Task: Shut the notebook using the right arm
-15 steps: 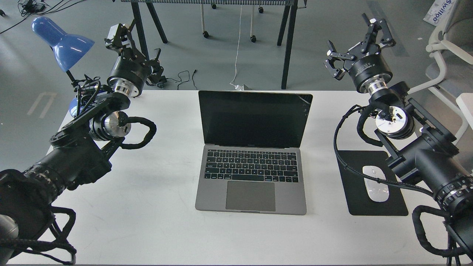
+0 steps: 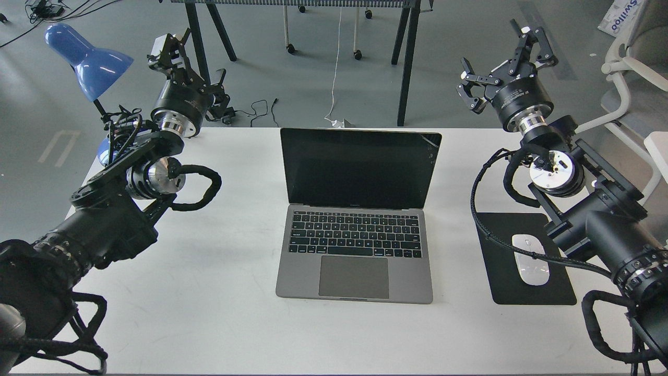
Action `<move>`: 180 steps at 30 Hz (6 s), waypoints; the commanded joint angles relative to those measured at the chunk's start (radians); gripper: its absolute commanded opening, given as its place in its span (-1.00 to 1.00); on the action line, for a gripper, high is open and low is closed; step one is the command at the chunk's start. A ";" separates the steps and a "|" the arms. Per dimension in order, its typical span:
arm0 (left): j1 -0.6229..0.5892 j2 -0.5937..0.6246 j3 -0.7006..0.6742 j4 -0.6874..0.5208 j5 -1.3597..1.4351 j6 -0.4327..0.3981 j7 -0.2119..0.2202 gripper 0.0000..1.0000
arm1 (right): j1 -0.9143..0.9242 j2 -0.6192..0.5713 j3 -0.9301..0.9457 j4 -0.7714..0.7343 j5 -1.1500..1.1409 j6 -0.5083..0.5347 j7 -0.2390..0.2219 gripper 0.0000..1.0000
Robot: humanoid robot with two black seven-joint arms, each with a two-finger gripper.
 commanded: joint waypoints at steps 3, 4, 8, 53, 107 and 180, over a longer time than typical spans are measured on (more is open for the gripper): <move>0.000 0.000 0.000 0.001 0.000 -0.001 0.000 1.00 | 0.096 -0.026 -0.094 -0.020 -0.043 -0.030 -0.011 1.00; 0.001 0.000 0.000 -0.001 0.000 -0.001 0.000 1.00 | 0.124 -0.036 -0.139 -0.033 -0.055 -0.037 -0.011 1.00; 0.001 0.000 0.000 0.001 0.000 -0.001 0.000 1.00 | 0.275 -0.045 -0.366 -0.121 -0.083 -0.059 -0.012 1.00; 0.000 0.000 0.000 -0.001 0.000 -0.001 0.000 1.00 | 0.423 0.204 -1.307 -0.511 -0.285 -0.013 0.000 1.00; 0.000 0.000 0.000 0.001 0.000 -0.001 0.000 1.00 | 0.498 -0.068 -1.296 0.265 -0.375 0.184 0.008 1.00; -0.003 0.000 0.000 0.002 0.000 -0.001 0.000 1.00 | 0.311 0.116 -0.274 -0.359 0.055 0.027 0.003 1.00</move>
